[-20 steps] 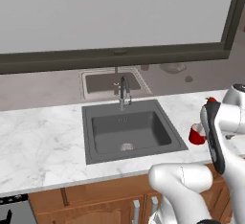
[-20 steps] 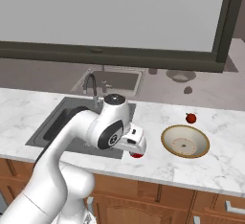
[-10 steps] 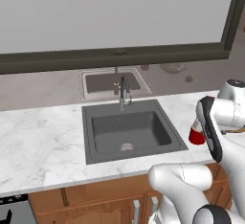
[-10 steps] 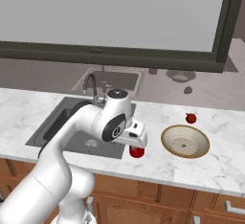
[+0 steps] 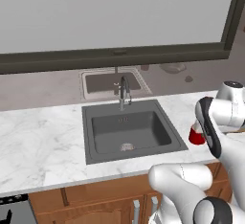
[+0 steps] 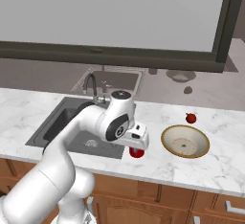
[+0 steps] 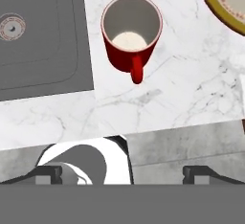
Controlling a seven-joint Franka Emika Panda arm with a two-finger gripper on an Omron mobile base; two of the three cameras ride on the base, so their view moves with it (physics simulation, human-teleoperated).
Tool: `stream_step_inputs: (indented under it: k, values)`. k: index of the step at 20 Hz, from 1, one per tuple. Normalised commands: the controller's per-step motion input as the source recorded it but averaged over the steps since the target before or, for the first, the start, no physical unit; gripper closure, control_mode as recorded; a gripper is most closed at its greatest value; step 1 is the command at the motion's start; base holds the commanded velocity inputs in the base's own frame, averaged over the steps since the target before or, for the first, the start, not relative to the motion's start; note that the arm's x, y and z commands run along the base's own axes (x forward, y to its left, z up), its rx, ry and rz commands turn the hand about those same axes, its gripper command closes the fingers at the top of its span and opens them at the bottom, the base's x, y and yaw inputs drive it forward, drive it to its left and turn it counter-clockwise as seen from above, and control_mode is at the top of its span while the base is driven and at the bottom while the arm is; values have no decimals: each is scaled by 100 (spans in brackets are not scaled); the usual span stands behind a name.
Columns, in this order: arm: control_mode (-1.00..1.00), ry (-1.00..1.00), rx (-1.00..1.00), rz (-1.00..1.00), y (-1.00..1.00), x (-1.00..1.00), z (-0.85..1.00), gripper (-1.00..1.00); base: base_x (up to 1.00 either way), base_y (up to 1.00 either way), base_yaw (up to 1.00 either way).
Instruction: Pick the mug and place it in the sink. Pick the bowl and place it in the open cabinet and then close the cabinet.
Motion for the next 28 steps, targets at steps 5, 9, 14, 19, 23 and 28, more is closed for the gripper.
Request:
stream_step_inputs:
  k: [5, 9, 14, 19, 23, 28]
  values:
    - [-100, 2, 0, 5, -13, 0, -21, -100, 0, 0, 0]
    - [-100, 0, 1, 5, -1, 2, -22, -100, 0, 0, 0]
    - [-100, 0, 3, 7, 0, 11, -24, -100, 0, 0, 0]
    - [-100, 0, 3, 7, 0, 12, -18, -100, 0, 0, 0]
    - [-100, 0, 0, 6, 0, 18, -1, -100, 0, 0, 0]
    - [-100, 3, 0, 3, 0, 29, 0, -100, 0, 0, 0]
